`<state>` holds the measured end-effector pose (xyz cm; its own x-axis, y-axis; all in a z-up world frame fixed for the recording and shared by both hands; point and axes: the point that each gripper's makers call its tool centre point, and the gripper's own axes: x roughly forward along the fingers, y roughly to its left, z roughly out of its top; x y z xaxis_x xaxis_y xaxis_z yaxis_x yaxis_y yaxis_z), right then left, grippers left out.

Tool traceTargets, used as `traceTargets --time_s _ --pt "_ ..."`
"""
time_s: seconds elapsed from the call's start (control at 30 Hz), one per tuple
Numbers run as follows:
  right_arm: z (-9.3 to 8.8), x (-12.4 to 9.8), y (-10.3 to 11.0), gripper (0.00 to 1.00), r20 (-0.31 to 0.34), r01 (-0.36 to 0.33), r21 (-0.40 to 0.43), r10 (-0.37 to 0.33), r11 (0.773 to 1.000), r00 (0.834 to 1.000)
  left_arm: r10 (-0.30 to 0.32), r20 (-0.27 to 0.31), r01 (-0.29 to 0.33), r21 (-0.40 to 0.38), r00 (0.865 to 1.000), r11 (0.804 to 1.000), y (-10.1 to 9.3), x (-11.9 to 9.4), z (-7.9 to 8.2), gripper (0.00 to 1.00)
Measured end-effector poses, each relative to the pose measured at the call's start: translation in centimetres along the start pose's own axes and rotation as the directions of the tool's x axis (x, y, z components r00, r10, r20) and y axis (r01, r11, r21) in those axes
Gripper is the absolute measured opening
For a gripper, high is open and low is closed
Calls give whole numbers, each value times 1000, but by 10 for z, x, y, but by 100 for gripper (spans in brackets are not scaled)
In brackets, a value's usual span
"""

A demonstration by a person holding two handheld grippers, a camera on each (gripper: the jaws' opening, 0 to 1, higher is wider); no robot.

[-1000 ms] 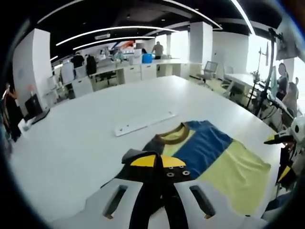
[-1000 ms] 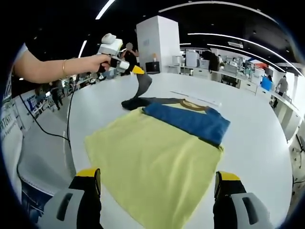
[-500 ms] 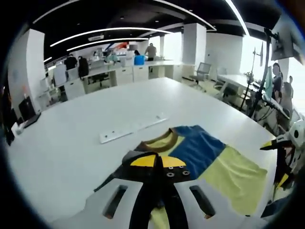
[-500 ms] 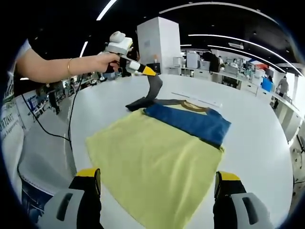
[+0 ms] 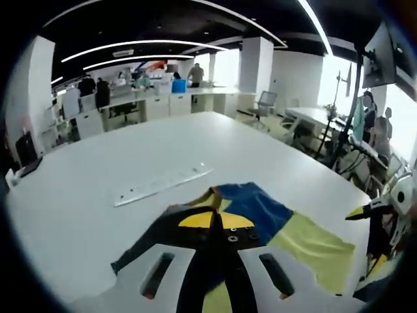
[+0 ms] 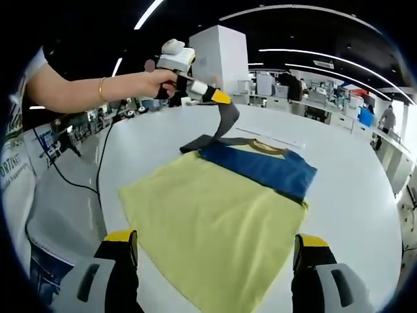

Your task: Fold the garment on the visible template until the final outline fits inside the template.

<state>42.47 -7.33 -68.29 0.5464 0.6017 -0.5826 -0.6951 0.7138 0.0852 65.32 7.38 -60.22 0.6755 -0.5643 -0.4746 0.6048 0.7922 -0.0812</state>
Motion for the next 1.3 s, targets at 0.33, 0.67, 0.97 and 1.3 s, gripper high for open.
traceTargets --time_s 0.33,0.67,0.97,1.3 --pt "1 -2 -2 99 2 7 -6 -7 1000 1000 -53 -10 53 9 999 999 -24 22 3 0" --pt "3 -3 -1 99 14 6 -6 -6 1000 1000 -81 -26 81 29 996 996 -43 41 5 0" --pt "7 -3 -2 99 29 5 -12 -5 1000 1000 -101 -20 102 26 995 994 -56 51 13 0" --pt "4 -5 -4 99 32 10 -3 -10 1000 999 -130 -15 131 30 991 991 -75 64 18 0"
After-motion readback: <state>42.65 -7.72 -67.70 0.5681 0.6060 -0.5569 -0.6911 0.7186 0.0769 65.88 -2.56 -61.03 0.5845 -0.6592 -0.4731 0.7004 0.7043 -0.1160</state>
